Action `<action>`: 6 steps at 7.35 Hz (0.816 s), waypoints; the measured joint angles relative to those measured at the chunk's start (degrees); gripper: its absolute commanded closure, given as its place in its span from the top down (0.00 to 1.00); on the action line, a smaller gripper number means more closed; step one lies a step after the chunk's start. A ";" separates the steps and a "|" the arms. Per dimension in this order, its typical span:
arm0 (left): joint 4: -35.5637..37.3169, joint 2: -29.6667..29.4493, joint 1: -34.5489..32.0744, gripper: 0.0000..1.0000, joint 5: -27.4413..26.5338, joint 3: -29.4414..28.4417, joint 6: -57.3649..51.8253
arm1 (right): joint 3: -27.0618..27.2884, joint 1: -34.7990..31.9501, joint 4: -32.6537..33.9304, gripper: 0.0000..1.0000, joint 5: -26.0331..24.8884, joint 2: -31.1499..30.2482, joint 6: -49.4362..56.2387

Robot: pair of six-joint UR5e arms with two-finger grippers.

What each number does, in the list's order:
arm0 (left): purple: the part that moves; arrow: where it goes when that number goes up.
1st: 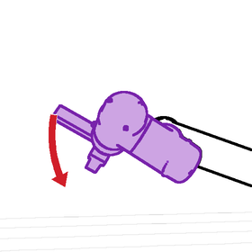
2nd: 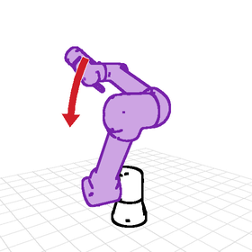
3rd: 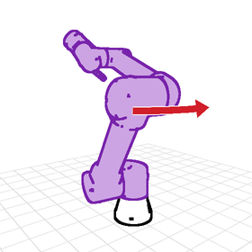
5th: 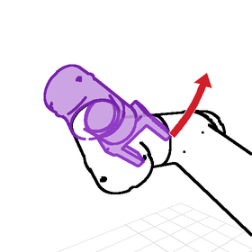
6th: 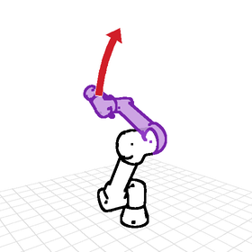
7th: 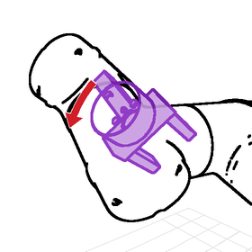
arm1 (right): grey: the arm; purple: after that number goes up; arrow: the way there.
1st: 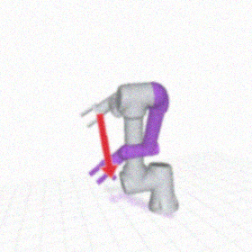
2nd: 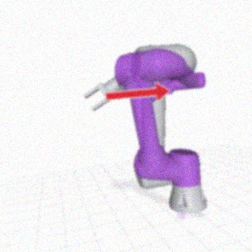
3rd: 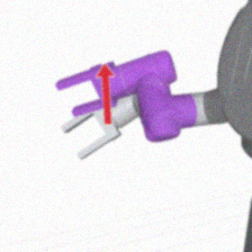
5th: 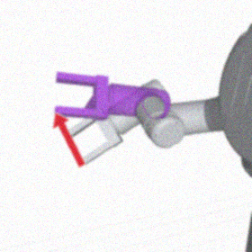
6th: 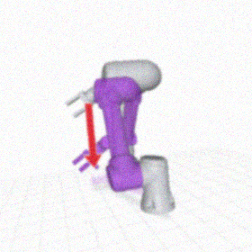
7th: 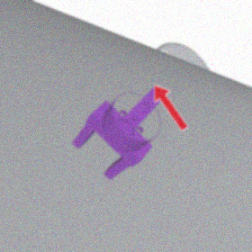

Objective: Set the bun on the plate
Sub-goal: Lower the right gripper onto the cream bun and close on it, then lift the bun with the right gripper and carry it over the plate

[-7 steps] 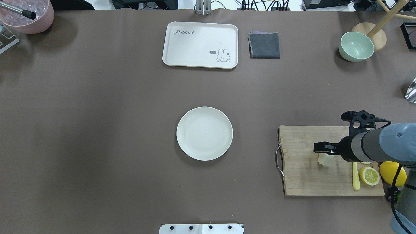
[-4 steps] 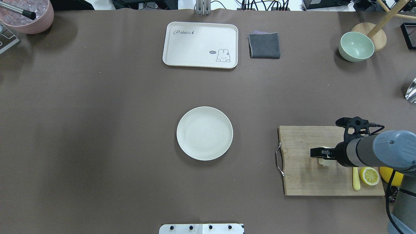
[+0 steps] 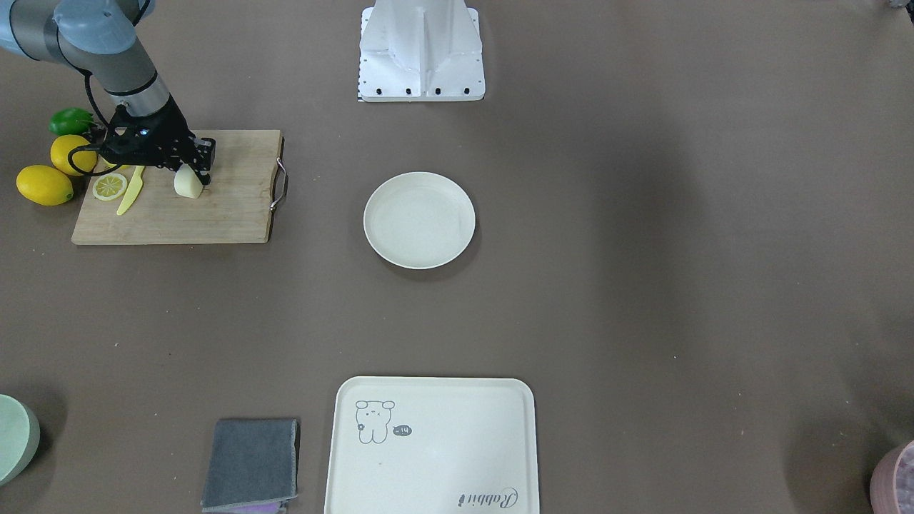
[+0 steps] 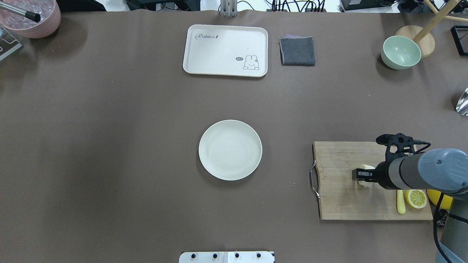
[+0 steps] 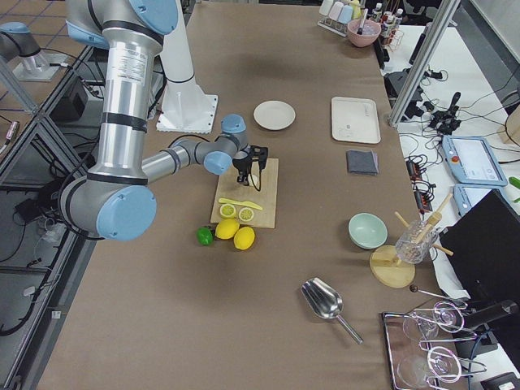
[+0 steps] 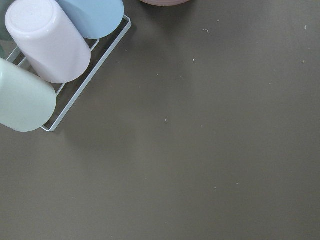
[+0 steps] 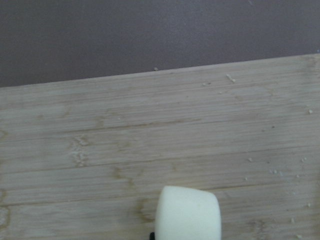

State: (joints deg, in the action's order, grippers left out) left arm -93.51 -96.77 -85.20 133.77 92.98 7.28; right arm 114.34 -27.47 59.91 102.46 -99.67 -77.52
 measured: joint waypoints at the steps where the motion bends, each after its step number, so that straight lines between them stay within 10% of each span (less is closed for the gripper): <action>1: 0.00 0.03 0.01 0.99 0.00 -0.07 -0.02 | 0.33 -0.12 0.22 0.10 0.09 0.46 0.00; 6: 0.00 0.65 0.12 0.99 0.00 -0.16 -0.05 | -3.51 0.70 22.46 0.16 -1.05 27.27 -3.75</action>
State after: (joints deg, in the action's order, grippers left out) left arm -93.51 -96.11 -85.08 133.77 92.82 7.22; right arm 110.83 -26.78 82.37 101.42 -72.40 -81.28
